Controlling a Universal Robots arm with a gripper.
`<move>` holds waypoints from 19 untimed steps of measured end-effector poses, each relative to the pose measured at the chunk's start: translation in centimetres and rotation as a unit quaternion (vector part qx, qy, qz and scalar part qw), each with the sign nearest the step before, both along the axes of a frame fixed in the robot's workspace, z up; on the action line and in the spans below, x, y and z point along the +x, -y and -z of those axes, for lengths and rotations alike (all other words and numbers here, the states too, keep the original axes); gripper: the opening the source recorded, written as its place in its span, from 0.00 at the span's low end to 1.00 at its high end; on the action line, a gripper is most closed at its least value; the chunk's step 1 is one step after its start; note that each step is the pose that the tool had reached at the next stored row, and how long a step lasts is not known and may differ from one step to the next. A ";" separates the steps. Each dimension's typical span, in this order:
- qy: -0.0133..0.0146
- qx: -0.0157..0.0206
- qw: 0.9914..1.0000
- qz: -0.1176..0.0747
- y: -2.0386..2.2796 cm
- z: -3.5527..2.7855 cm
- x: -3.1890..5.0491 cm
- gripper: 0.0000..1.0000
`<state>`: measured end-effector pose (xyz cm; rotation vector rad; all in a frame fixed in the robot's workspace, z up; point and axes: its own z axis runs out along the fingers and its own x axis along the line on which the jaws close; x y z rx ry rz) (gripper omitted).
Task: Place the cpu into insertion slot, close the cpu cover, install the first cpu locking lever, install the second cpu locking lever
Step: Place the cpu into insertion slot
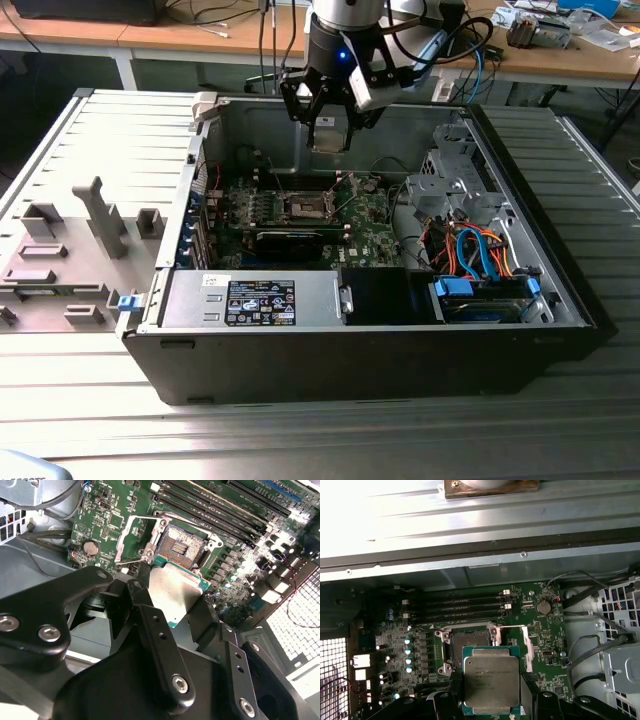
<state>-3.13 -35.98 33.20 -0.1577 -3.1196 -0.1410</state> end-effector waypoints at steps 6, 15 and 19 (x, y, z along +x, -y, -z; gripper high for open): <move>0.000 0.000 1.000 0.004 0.00 0.02 0.00 0.55; 0.000 0.000 1.000 0.013 0.00 0.04 0.00 0.55; 0.000 0.000 1.000 0.017 0.00 0.05 0.00 0.55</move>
